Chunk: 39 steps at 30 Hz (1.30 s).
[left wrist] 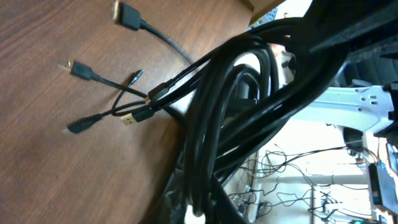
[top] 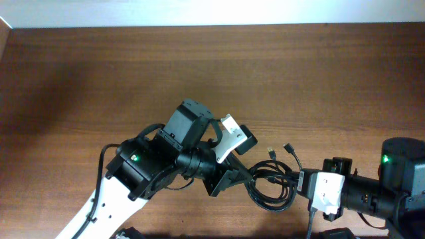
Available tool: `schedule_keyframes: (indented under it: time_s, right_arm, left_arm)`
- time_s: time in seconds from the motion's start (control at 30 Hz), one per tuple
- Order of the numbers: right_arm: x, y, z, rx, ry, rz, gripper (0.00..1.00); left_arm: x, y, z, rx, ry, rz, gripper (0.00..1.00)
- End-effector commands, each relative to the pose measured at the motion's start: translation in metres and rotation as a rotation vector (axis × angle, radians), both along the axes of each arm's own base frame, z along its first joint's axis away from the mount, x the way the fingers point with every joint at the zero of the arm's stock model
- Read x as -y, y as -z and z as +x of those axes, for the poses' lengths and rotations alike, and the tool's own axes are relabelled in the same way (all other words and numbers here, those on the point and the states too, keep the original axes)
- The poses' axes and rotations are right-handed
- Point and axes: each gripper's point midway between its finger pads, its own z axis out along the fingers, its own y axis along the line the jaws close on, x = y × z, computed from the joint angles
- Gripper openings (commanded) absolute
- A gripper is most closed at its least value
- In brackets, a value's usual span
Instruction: Untangle cables
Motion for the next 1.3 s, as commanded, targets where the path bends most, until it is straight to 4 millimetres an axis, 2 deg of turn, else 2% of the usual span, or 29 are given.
schedule_keyframes:
  time_s: [0.0, 0.07, 0.1, 0.13, 0.2, 0.27, 0.3, 0.43, 0.47, 0.5, 0.53, 0.57, 0.6, 0.63, 0.73, 0.8, 0.87, 1.03, 1.1, 1.13, 1.2, 1.23, 1.27]
  right_arm:
    - [-0.009, -0.012, -0.011, 0.003, -0.06, 0.07, 0.04]
    - [-0.009, -0.013, -0.012, 0.002, -0.066, 0.075, 0.04]
    - [-0.011, -0.015, -0.014, 0.0, -0.082, 0.091, 0.04]
    - [-0.013, -0.017, -0.016, -0.001, -0.095, 0.104, 0.04]
    - [-0.013, -0.017, -0.016, 0.001, -0.098, 0.106, 0.04]
    - [-0.013, -0.017, -0.016, 0.001, -0.097, 0.106, 0.04]
    - [-0.013, -0.017, -0.016, 0.0, -0.097, 0.106, 0.04]
    - [-0.013, -0.017, -0.016, 0.0, -0.097, 0.106, 0.04]
    - [-0.013, -0.017, -0.016, -0.003, -0.096, 0.106, 0.04]
    - [-0.013, -0.017, -0.017, -0.004, -0.097, 0.106, 0.04]
    - [-0.013, -0.017, -0.016, -0.004, -0.096, 0.106, 0.04]
    - [-0.013, -0.017, -0.016, -0.004, -0.096, 0.105, 0.04]
    - [-0.013, -0.017, -0.016, -0.004, -0.096, 0.106, 0.04]
    - [-0.013, -0.017, -0.016, -0.004, -0.096, 0.106, 0.04]
    - [-0.013, -0.017, -0.016, -0.011, -0.092, 0.108, 0.04]
    - [-0.013, -0.016, -0.016, -0.01, -0.089, 0.105, 0.04]
    - [-0.012, -0.016, -0.016, -0.01, -0.087, 0.103, 0.04]
    - [-0.008, -0.011, -0.01, -0.047, -0.026, 0.083, 0.04]
    - [-0.008, -0.011, -0.01, -0.046, -0.026, 0.083, 0.04]
    - [-0.008, -0.011, -0.01, -0.046, -0.026, 0.083, 0.07]
    - [-0.008, -0.011, -0.01, -0.046, -0.026, 0.083, 0.53]
    - [-0.008, -0.011, -0.01, -0.046, -0.026, 0.083, 0.68]
    - [-0.008, -0.011, -0.01, -0.047, -0.026, 0.083, 0.76]
  left_arm:
    - [0.0, -0.002, 0.003, 0.018, 0.001, -0.004, 0.1]
    - [0.0, -0.002, 0.003, 0.018, 0.001, -0.005, 0.41]
    - [0.0, -0.002, 0.003, 0.018, 0.001, -0.005, 0.46]
    - [0.0, -0.002, 0.003, 0.018, 0.001, -0.005, 0.47]
    - [0.0, -0.002, 0.003, 0.019, 0.001, -0.005, 0.4]
    - [0.0, -0.002, 0.003, 0.018, 0.001, -0.005, 0.08]
    - [0.0, -0.002, 0.003, 0.018, 0.001, -0.005, 0.0]
    - [0.001, -0.003, 0.004, 0.023, 0.001, -0.009, 0.0]
    - [0.0, -0.002, 0.009, 0.037, -0.025, 0.003, 0.0]
    - [-0.005, 0.006, 0.022, 0.031, -0.125, 0.059, 0.0]
    - [-0.016, 0.016, 0.04, 0.016, -0.281, 0.137, 0.0]
    - [-0.037, 0.028, 0.062, -0.009, -0.502, 0.237, 0.0]
    - [-0.047, 0.033, 0.069, -0.025, -0.6, 0.277, 0.0]
    - [-0.056, 0.037, 0.074, -0.034, -0.672, 0.308, 0.0]
    - [-0.065, 0.042, 0.075, -0.038, -0.713, 0.346, 0.0]
    - [-0.093, 0.051, 0.081, -0.047, -0.893, 0.44, 0.0]
    - [-0.107, 0.054, 0.084, -0.027, -0.954, 0.489, 0.0]
    - [-0.112, 0.055, 0.085, -0.016, -0.975, 0.505, 0.0]
    - [-0.092, 0.051, 0.082, -0.036, -0.881, 0.439, 0.0]
    - [-0.072, 0.045, 0.077, -0.057, -0.777, 0.369, 0.0]
    - [-0.044, 0.033, 0.065, -0.11, -0.638, 0.253, 0.0]
    - [-0.04, 0.031, 0.063, -0.123, -0.621, 0.237, 0.0]
    - [-0.04, 0.03, 0.062, -0.127, -0.621, 0.233, 0.0]
